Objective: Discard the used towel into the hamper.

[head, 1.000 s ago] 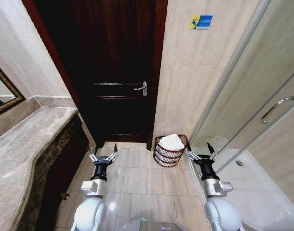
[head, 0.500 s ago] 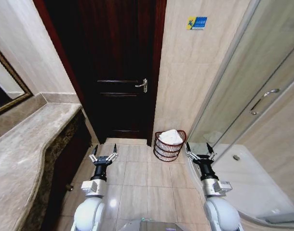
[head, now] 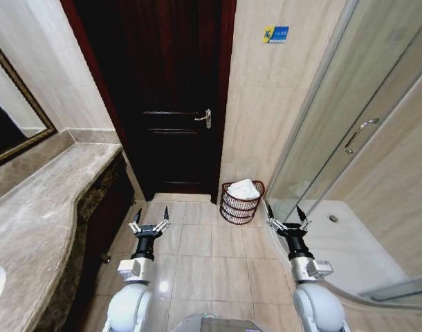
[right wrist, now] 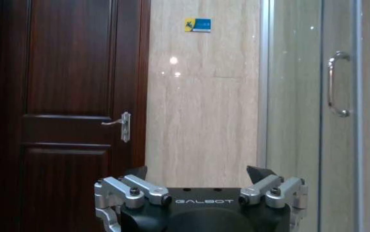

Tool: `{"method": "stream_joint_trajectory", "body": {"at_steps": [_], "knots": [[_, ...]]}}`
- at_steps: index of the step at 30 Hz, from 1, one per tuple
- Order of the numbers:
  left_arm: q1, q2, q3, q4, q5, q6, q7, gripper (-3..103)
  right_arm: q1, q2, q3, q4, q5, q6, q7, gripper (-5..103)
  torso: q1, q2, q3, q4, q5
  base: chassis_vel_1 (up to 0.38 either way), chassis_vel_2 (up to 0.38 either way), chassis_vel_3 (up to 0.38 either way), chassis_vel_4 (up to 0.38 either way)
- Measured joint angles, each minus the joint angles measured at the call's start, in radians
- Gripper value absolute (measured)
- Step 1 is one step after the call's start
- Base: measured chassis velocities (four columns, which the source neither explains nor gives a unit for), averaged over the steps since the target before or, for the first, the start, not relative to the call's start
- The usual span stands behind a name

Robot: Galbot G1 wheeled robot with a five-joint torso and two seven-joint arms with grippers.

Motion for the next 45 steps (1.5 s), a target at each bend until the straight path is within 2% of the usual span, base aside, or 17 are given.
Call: {"method": "stream_joint_trajectory", "body": {"at_steps": [9,16,32,45], "knots": [[0.002,0.001,0.002,0.006,0.004,0.006,0.001,100,-0.008,0.002,0.000,-0.003,0.001,0.006,-0.001,100,0.000,0.000,0.000,-0.0001,-0.0001,0.131,-0.110,-0.112,0.140],[-0.011,0.002,0.005,0.026,0.005,-0.022,-0.015,100,-0.008,0.007,-0.003,-0.007,-0.001,0.008,-0.001,100,0.000,0.000,0.000,0.0002,0.0001,0.156,-0.108,-0.111,0.146],[0.000,0.000,0.006,0.018,-0.007,-0.021,-0.015,100,-0.044,0.020,-0.007,-0.011,-0.008,0.030,-0.002,100,0.000,0.000,0.000,0.0000,0.0001,0.125,-0.127,-0.131,0.136],[-0.030,0.000,0.077,0.024,0.027,-0.013,-0.025,100,-0.099,0.026,0.016,-0.003,0.011,0.058,-0.002,100,0.000,0.000,0.000,0.0000,0.0002,0.124,-0.123,-0.125,0.125]]}}
